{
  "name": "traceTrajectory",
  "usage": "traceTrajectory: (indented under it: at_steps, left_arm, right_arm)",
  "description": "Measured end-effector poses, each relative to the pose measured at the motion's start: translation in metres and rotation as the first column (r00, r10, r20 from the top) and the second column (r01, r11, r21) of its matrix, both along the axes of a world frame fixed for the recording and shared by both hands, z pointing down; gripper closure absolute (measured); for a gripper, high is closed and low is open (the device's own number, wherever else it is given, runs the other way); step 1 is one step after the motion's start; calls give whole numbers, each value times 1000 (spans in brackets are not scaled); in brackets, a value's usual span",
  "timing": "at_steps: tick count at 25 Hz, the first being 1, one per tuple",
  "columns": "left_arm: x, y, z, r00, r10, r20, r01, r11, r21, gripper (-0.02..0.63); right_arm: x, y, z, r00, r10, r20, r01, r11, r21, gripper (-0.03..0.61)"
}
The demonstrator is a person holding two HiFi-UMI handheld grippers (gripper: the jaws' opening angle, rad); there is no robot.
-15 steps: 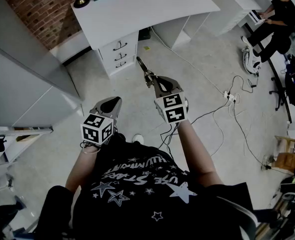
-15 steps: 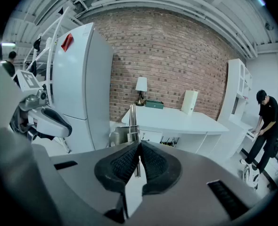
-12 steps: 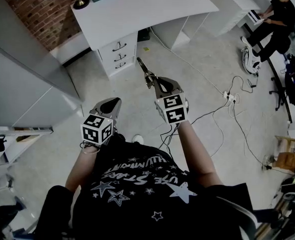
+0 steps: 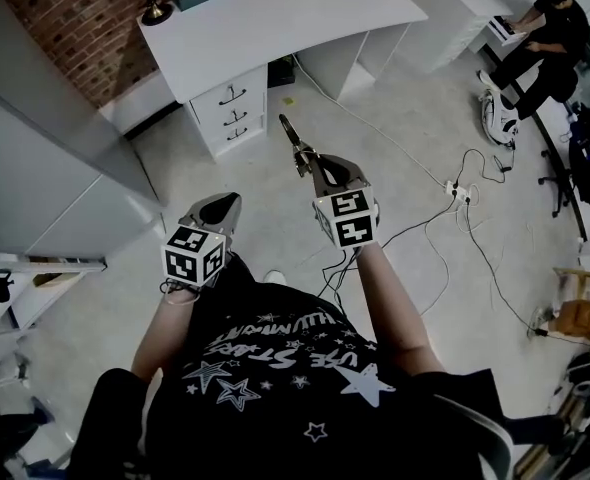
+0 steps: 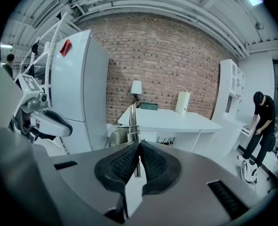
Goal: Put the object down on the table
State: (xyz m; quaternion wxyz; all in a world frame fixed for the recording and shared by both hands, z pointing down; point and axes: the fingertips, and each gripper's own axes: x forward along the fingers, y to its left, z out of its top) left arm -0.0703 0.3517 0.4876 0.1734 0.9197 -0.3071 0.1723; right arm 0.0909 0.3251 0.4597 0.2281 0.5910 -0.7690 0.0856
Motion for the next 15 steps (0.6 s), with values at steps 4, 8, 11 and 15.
traceTrajectory:
  at_steps: [4,8,11,15]
  left_arm:
    - [0,0,-3,1000,-23,-3,23,1000,1,586]
    - [-3,-8,0,1000,-25,10,25,1000,-7,586]
    - [-5,-24,7,1000,-30,0,30,999,-20,586]
    - [-2,-54,17,1000,-20,1,20,999,-29,586]
  right_arm:
    - [11,6,2,1000,6,3,-6,1000,0,566]
    - [15,-2,7,999,17,30,-17,1000,-8,566]
    - [16,-16,13,999,29,34,-28,999,-19,566]
    - [19,-37,15,999,31,22,-30,999,-25,565]
